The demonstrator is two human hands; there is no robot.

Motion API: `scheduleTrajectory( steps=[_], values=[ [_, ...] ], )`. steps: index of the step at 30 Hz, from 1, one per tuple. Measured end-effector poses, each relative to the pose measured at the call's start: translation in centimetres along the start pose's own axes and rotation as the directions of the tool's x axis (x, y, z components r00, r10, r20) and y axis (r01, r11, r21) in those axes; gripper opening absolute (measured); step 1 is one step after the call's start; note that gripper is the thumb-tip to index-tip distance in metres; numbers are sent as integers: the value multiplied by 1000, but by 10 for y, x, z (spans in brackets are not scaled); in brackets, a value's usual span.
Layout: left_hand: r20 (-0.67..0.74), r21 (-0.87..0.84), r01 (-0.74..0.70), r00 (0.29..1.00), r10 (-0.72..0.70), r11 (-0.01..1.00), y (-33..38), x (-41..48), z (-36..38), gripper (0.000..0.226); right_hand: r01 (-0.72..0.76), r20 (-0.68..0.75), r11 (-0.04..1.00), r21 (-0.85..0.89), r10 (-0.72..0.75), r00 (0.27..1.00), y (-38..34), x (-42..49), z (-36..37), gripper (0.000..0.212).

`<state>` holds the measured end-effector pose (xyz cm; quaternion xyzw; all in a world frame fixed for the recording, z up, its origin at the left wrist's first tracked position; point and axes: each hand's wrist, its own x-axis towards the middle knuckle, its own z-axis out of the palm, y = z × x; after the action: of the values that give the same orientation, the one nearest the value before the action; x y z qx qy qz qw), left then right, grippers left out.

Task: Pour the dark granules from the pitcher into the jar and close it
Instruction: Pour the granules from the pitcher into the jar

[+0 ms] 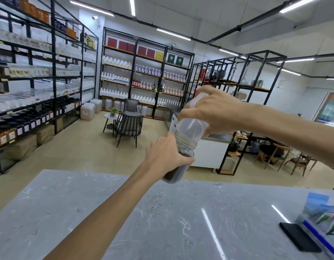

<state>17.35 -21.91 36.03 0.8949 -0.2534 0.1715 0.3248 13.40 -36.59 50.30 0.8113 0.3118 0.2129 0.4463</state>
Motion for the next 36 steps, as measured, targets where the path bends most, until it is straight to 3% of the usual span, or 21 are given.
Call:
scheduleTrajectory(
  steps=[4,11,15,23,26,31,36],
  values=[
    [-8,5,2,1000,-2,1000,-1,-1,-3,72,-1,-52,1000,21,2,999,-3,2,-2,89],
    [2,32,13,1000,-13,999,-8,-7,-3,70,-29,49,999,40,27,998,-8,6,-1,86],
    [6,40,15,1000,-15,999,-14,-7,-5,71,-62,-18,990,130,65,998,-9,8,-5,88],
    [9,54,21,1000,-22,998,-21,-5,-7,76,-19,-52,997,80,23,998,-16,15,-1,85],
    [23,37,26,999,-27,999,-24,-3,-6,73,-48,-92,984,171,65,994,-17,15,0,88],
    [33,52,46,998,-48,998,-25,-1,-5,73,-118,8,966,232,119,993,-14,15,6,86],
    [37,55,43,998,-45,998,-26,1,-3,74,-119,17,961,250,119,993,-13,16,11,89]
  ],
)
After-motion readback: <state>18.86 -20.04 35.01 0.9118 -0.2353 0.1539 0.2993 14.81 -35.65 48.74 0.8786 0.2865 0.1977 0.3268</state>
